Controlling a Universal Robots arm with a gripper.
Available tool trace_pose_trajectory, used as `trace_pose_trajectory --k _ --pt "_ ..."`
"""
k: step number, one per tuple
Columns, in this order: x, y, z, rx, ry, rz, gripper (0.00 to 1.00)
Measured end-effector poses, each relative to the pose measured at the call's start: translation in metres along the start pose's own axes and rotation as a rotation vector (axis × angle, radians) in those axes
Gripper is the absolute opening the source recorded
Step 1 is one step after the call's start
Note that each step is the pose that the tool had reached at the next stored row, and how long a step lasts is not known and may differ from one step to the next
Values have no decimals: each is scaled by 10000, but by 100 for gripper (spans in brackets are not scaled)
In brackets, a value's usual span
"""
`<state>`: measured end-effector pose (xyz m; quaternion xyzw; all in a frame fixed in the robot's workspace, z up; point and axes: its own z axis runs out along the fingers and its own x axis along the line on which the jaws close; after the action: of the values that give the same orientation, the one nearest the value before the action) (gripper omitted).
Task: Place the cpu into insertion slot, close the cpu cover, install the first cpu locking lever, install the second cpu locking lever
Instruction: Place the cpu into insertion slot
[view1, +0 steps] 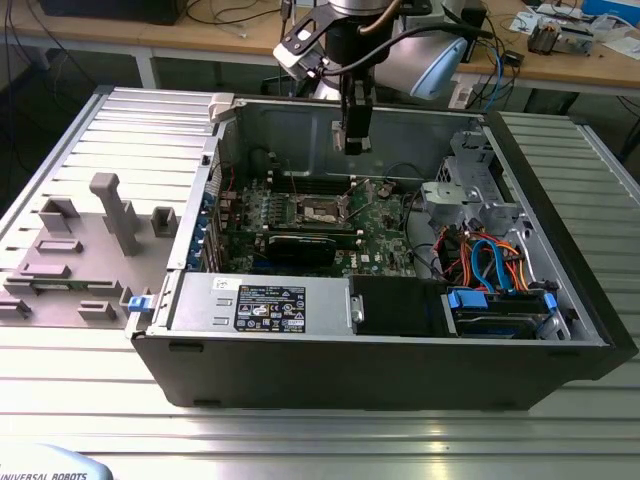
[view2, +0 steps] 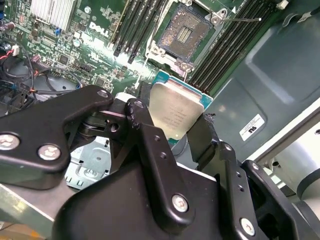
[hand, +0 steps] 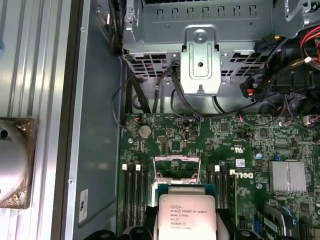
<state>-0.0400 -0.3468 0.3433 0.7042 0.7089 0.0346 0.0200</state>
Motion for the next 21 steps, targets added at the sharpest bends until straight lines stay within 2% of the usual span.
trace_pose_trajectory --k 6,8,10,15,18,19,21 --pt "0 0 5 -1 -1 24 54" --pt "0 -1 11 -5 -19 223 54" --pt "0 -1 21 -13 -51 639 54" --pt "-1 -4 48 -7 -55 698 54" --pt "-2 -8 100 -8 -61 759 54" --pt "-3 -14 144 -9 -59 758 54" --pt "-3 -21 179 -6 -51 635 54"
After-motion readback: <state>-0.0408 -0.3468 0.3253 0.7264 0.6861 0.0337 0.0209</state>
